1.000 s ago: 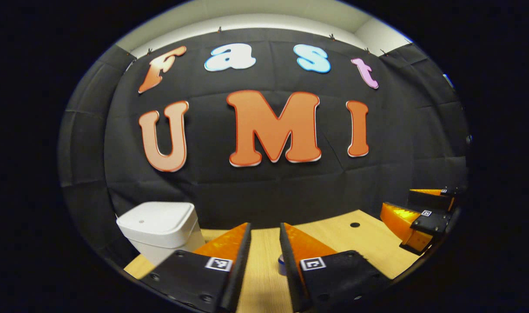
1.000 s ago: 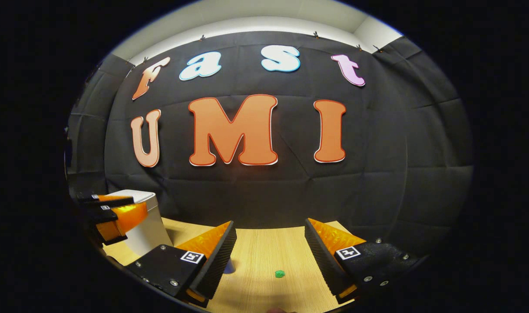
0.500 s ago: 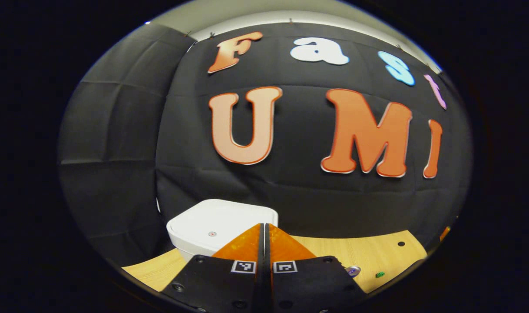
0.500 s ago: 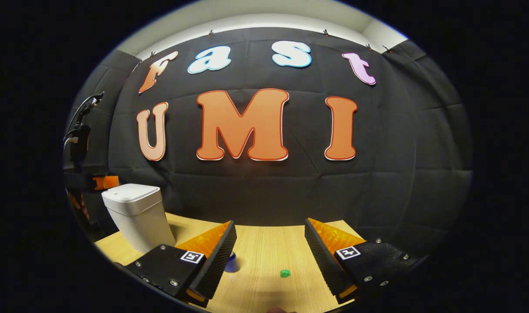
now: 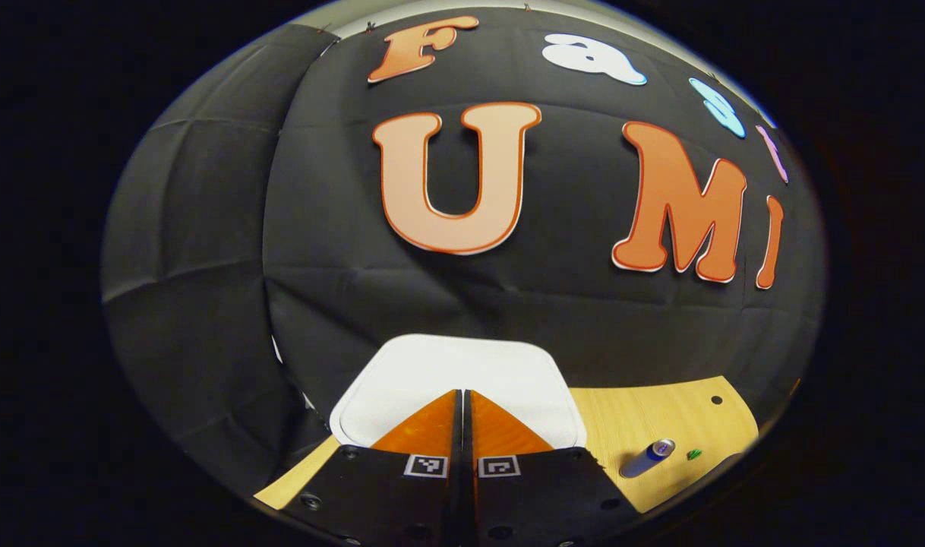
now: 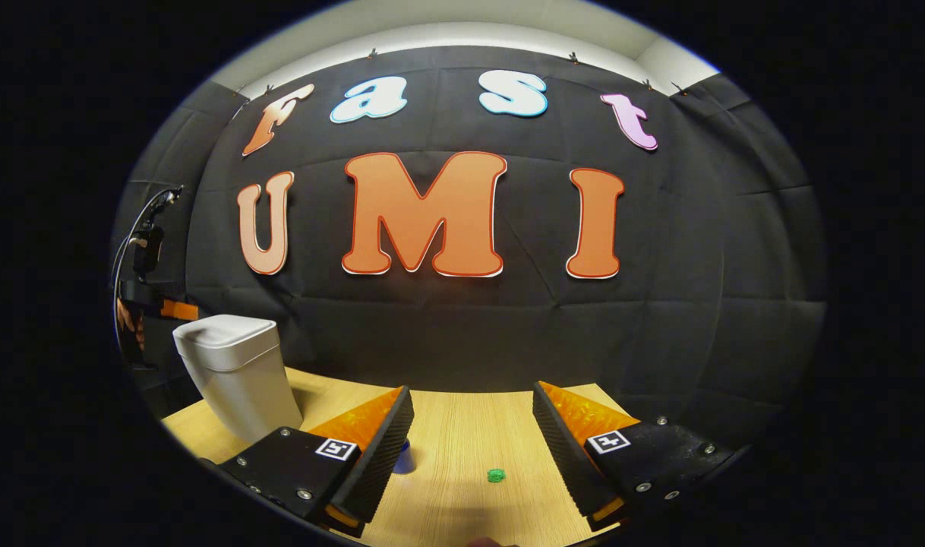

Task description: Press the lid of the desktop garbage bin to open it, pick up the crumpled paper on the desktop and throw it into the bin, then pick up the pop can on the desktop and drop it into the bin, and finally close the garbage bin lid.

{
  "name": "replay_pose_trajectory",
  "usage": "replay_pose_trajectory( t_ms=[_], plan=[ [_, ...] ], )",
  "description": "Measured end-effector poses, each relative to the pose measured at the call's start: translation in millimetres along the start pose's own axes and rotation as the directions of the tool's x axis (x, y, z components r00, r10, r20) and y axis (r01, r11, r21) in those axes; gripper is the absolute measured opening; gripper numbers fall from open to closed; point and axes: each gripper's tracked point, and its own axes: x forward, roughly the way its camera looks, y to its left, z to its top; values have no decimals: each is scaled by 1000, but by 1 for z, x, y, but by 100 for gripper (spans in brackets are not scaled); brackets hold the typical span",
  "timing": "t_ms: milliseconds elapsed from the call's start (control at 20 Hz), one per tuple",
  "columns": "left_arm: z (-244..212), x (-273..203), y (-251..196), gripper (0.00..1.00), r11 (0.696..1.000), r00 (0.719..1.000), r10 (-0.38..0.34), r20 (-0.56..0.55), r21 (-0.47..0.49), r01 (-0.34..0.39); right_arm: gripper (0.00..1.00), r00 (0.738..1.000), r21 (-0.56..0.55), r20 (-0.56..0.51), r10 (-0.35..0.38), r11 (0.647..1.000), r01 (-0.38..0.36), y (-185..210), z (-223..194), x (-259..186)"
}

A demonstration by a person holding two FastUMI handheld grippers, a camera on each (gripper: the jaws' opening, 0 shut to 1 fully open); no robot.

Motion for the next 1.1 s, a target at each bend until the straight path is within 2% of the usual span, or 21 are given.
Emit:
replay_pose_trajectory(
  t_ms=[100, 150, 200, 350, 450, 550, 650, 700, 800, 900, 950, 1000, 1100],
  plan=[
    [-14, 2, 4, 0, 999, 999, 13, -44, -52, -15, 94, 1000, -3, -3, -4, 1000, 4, 0, -1, 0],
    [-10, 5, 1, 2, 998, 1000, -4, -14, -68, 3, 94, 1000, -8, -2, -6, 1000, 6, 0, -1, -1],
    [-15, 8, -5, 2, 997, 999, -20, -36, -71, 17, 94, 1000, -13, -1, -8, 1000, 8, 0, -1, -1],
    [-32, -1, -6, 1, 1000, 995, 4, -100, -20, -6, 94, 1000, -11, -14, -5, 1000, 5, 2, -6, -2],
    [-21, 2, -5, 1, 999, 997, 1, -72, -51, -5, 94, 1000, -16, -11, -3, 1000, 3, 1, -4, -3],
    [-13, -4, -6, 1, 999, 999, -6, -34, -53, 4, 94, 1000, -18, 0, -12, 1000, 12, -1, -2, -4],
    [5, -20, 0, 0, 999, 999, 32, 34, -34, -31, 94, 1000, -7, -3, -16, 1000, 16, -2, -2, -5],
    [26, -28, -3, 1, 999, 994, 28, 109, -25, -26, 94, 1000, -3, -5, -21, 1000, 21, -4, -3, -5],
    [67, -46, -14, 2, 999, 966, 40, 256, 5, -42, 94, 1000, 7, -15, -18, 1000, 18, -5, -6, -7],
    [72, -65, -21, 10, 996, 956, 52, 290, 53, -70, 94, 1000, 5, -23, -15, 1000, 15, -5, -9, -8],
    [67, -73, -29, 19, 995, 956, 53, 288, 66, -75, 94, 1000, 6, -25, -12, 1000, 12, -5, -10, -8],
    [64, -77, -37, 30, 996, 959, 36, 280, 63, -56, 94, 1000, 6, -25, -9, 1000, 9, -3, -11, -8],
    [63, -93, -61, 46, 999, 958, -13, 288, 39, 2, 94, 1000, -4, -27, -5, 1000, 5, -4, -15, -6]
  ],
)
